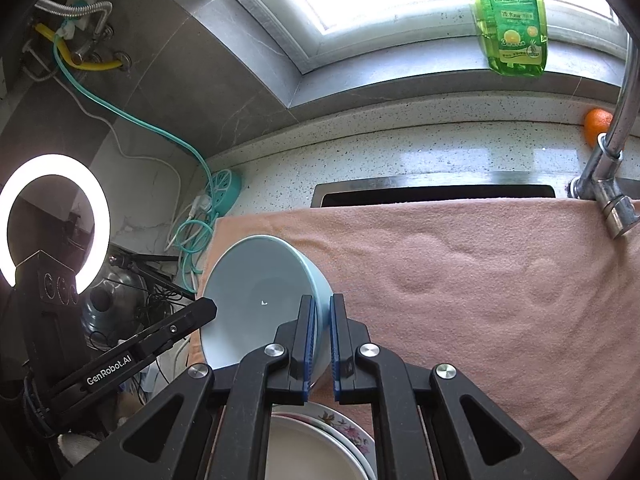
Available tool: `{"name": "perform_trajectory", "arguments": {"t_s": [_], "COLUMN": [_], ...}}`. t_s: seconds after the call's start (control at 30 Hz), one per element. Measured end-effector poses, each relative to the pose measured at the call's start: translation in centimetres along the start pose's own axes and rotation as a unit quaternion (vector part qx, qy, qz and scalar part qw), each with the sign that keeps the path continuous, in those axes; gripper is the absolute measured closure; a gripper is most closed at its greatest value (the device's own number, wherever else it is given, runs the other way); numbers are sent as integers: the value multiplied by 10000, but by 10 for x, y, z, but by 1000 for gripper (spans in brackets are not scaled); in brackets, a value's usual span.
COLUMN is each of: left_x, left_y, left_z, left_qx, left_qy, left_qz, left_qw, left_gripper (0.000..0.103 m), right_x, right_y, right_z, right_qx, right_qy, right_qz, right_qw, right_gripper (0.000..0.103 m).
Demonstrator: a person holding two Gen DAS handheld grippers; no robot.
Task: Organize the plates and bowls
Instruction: 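Lift the pale blue bowl with both tools and carry it toward the steel bowls, then lower the pale blue bowl into the nested steel bowls with both tools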
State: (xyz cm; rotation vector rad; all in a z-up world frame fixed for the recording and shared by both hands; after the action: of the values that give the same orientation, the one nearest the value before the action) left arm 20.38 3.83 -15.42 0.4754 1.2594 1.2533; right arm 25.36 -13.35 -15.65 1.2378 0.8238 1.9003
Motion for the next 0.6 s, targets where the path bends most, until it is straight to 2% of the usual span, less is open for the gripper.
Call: {"name": "perform_trajectory", "arguments": {"t_s": [0.6], "left_x": [37], "left_y": [-6], "left_z": [-2], "left_qx": [144], "left_qy": [261], "left_qz": [108], "left_qw": [9995], "left_gripper": [98], "right_x": [23], "right_y": [-38], "right_z": [-4], "right_qx": [341], "right_qy": [155], "right_qz": [-31], "right_qw": [9993], "right_gripper": [96]}}
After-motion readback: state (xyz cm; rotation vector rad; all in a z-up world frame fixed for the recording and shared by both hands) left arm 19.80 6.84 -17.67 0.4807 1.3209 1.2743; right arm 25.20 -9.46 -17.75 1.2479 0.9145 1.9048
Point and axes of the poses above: each gripper's, at about its wrist camera, not at the fingertips, and y roughly against the way its jaws point, x to its left, z to its top, the point moved 5 cm from there along -y, roughly the way its jaws point, and after that the axes turned 4 degrees about x, right-handed, at the moved point
